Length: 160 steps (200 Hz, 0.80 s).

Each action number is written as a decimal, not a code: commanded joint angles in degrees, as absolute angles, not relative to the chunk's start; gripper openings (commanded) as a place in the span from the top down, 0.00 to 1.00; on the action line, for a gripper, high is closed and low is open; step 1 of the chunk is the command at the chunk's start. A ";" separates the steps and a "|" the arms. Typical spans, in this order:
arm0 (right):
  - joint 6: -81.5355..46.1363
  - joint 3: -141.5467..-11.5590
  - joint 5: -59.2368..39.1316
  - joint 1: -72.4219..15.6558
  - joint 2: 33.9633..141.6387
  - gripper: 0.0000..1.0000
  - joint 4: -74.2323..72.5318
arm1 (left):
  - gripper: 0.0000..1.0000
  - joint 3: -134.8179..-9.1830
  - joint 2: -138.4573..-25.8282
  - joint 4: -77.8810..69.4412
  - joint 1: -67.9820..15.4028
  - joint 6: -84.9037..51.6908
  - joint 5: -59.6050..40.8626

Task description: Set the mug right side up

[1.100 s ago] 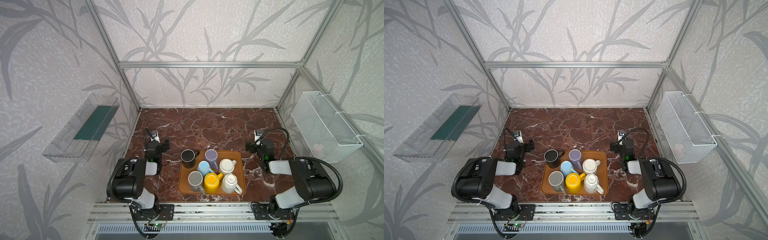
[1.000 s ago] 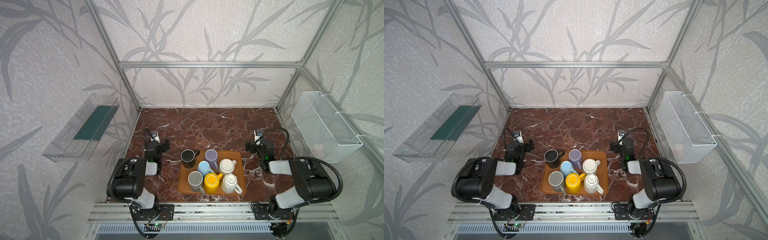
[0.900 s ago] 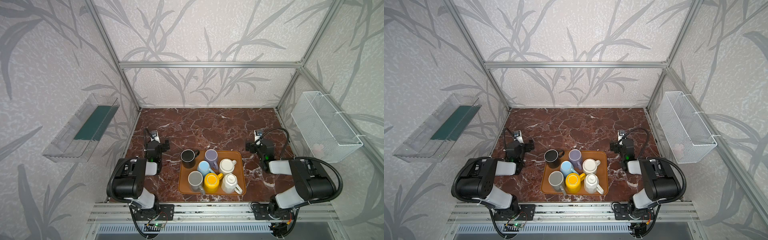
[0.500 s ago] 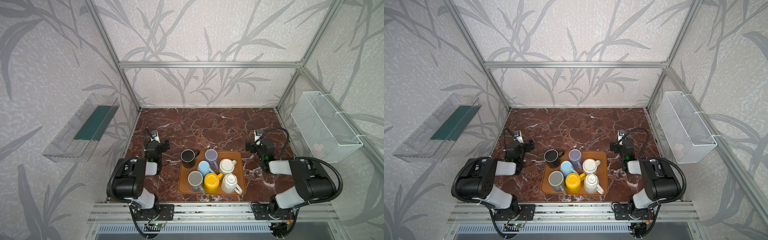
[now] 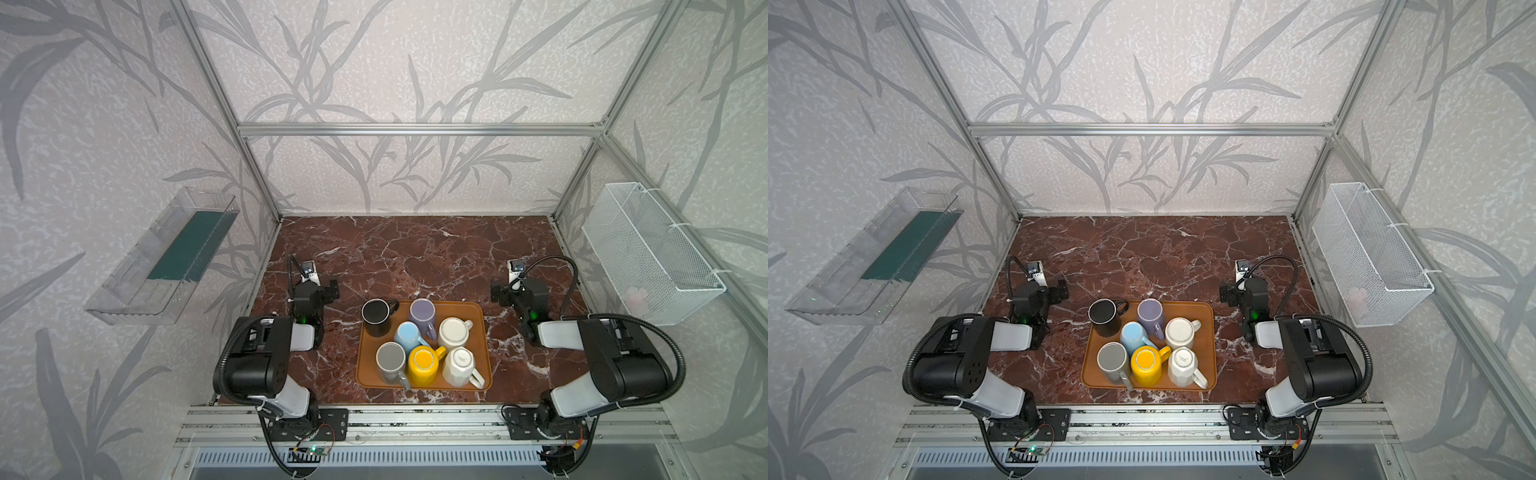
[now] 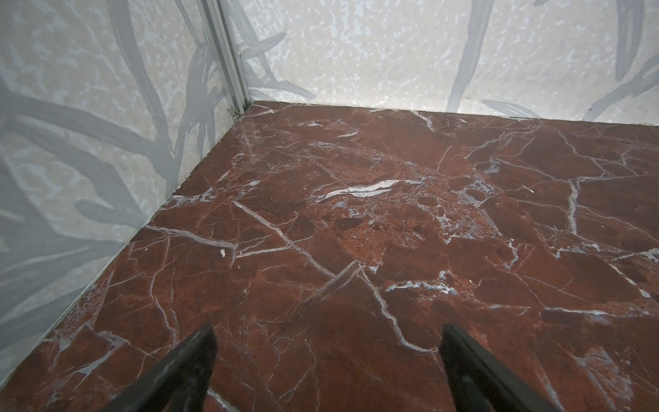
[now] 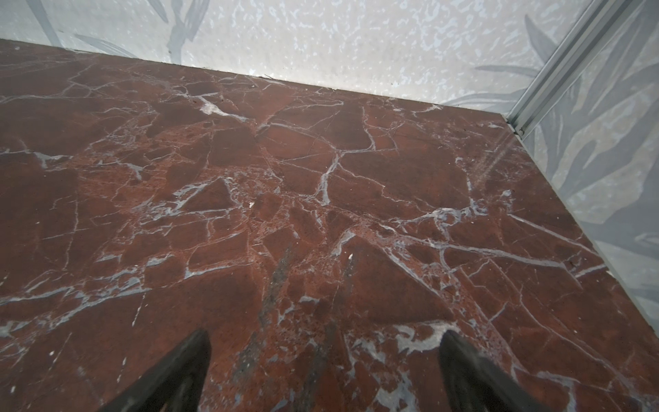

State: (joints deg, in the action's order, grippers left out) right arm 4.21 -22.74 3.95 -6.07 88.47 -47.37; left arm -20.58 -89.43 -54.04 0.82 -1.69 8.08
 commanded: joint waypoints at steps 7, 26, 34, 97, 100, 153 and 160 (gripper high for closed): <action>4.50 -23.20 3.08 -6.15 88.51 0.02 -48.77 | 0.01 -21.77 -89.87 -53.97 0.75 -1.67 8.68; 4.55 -23.12 3.14 -6.16 88.51 0.07 -48.82 | 0.01 -21.64 -89.76 -54.13 0.71 -1.60 8.70; 4.54 -23.12 3.16 -6.15 88.51 0.08 -48.80 | 0.01 -21.53 -89.73 -54.34 0.71 -1.41 8.38; 4.03 -22.72 4.83 -6.43 82.66 0.07 -44.90 | 0.01 -26.37 -81.08 -38.65 -1.19 -1.20 14.36; 4.02 -23.02 4.77 -6.42 81.90 0.06 -43.47 | 0.01 -26.98 -80.82 -37.74 -1.42 -0.96 14.97; -1.72 -31.01 7.56 -9.23 70.77 0.01 -18.40 | 0.01 -38.13 -73.52 -17.57 -5.67 -6.06 15.90; -2.08 -32.51 7.93 -10.29 69.24 0.01 -14.56 | 0.01 -39.67 -72.14 -14.34 -6.57 -7.10 15.41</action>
State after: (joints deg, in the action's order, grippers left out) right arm 1.76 -27.86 6.20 -8.34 73.87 -29.26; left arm -34.61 -76.29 -28.08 -4.86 -3.70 16.16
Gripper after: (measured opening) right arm 0.991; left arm 0.994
